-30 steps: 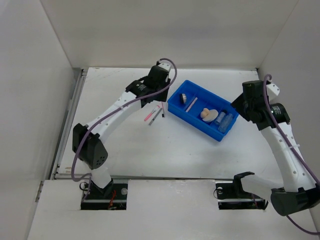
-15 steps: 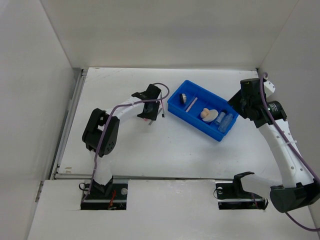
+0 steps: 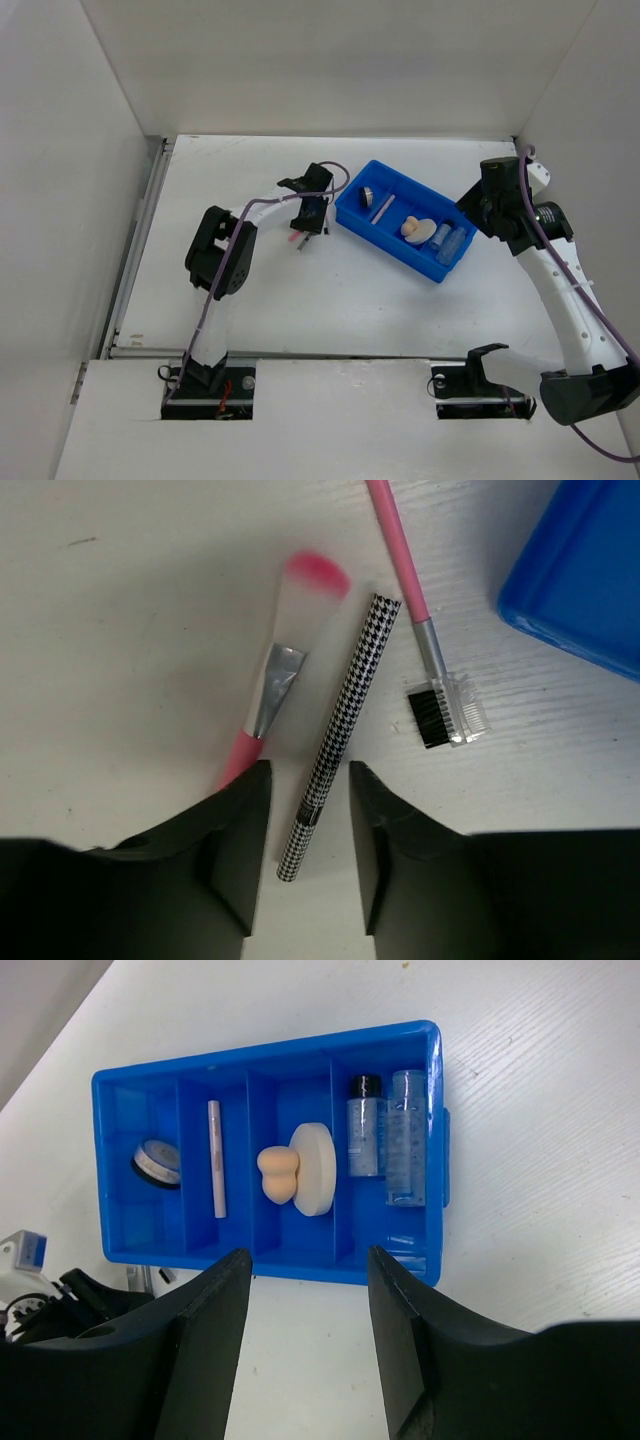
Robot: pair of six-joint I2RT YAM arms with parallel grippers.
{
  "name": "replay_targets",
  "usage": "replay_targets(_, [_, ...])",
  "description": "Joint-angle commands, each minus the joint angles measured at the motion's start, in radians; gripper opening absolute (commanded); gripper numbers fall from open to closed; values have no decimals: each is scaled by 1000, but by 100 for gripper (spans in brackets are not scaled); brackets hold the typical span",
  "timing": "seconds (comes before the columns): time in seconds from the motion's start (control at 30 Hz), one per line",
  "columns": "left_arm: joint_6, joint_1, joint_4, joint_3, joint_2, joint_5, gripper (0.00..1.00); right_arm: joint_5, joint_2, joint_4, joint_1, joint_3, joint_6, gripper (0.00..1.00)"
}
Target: Organize the makeup
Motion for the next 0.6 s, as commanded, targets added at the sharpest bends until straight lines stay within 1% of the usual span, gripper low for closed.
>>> replay_targets(0.0, [-11,-6,-41,41,27,2,30,19,0,28,5,6,-21,56])
replay_targets(0.2, [-12,-6,-41,52,49,2,20,28,-9,28,5,6,-21,56])
replay_targets(0.23, [-12,-6,-41,61,59,11,17,28,-9,28,5,6,-21,56])
replay_targets(0.27, [-12,-6,-55,61,59,11,14,28,-9,28,5,6,-21,56])
replay_targets(0.3, [-12,-6,-64,70,59,11,2,28,-9,28,5,6,-21,56])
replay_targets(0.33, [-12,-6,-74,70,59,11,0,28,-9,28,5,6,-21,56])
replay_targets(0.4, [-12,-6,-93,70,24,2,0,28,-9,19,5,6,-21,56])
replay_targets(0.47, [-12,-6,-115,34,-26,-23,0,28,-9,19,5,6,-21,56])
replay_targets(0.5, [-12,-6,-136,23,-83,-32,0,28,-18,19,5,6,-21,56])
replay_targets(0.57, [-12,-6,-173,14,-135,-50,0,28,-18,19,5,6,-21,56])
